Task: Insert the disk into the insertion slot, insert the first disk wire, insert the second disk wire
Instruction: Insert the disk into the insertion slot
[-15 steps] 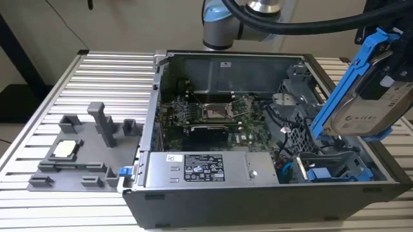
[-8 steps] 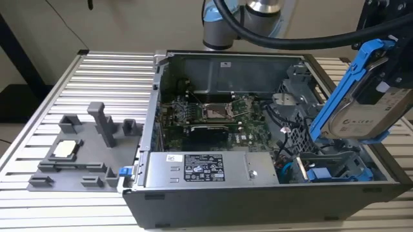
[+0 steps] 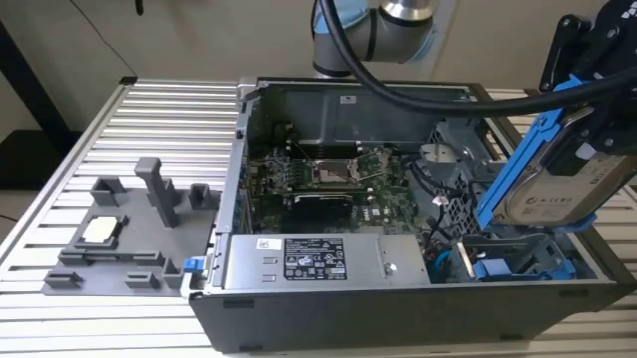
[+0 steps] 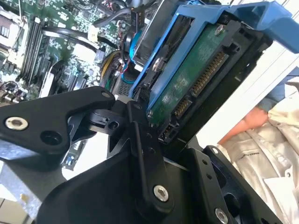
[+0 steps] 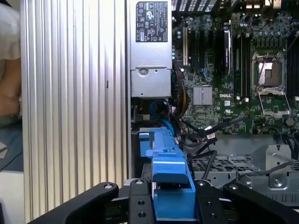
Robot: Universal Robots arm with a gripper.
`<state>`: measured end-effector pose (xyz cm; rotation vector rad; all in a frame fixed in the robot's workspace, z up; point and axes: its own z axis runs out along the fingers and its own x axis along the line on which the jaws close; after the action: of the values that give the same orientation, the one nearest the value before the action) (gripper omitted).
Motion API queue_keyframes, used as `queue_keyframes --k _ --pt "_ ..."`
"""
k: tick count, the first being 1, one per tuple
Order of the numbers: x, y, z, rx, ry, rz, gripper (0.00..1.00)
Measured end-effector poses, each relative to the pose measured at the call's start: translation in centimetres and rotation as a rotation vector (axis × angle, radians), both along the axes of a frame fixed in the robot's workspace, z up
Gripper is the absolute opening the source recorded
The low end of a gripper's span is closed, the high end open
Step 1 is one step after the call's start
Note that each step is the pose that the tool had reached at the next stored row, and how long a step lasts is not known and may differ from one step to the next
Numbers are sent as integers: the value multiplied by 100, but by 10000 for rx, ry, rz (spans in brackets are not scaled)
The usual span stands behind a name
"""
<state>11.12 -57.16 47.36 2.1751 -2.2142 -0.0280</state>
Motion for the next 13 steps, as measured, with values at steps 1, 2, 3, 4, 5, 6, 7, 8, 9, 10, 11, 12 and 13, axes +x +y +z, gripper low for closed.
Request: queue_keyframes --k 1,2,3,4,5,6,7,8,9,10,11,12,13 --pt "4 0 -10 1 0 1 33" --pt "10 -1 -22 2 0 3 33" --pt "17 -1 -34 3 0 7 33" --pt "27 -2 -46 4 0 13 33" --pt "38 -2 -58 4 0 17 33" --pt "48 -2 -70 3 0 21 33" --pt "54 -2 -81 2 0 25 33" --pt "60 -2 -93 2 0 29 33" --pt "64 -2 -104 1 0 32 33" --pt "68 -2 -116 3 0 36 33" --pt "72 -2 -125 1 0 39 33" --pt "73 -2 -136 1 0 41 33" --pt "75 -2 -149 1 0 44 33"
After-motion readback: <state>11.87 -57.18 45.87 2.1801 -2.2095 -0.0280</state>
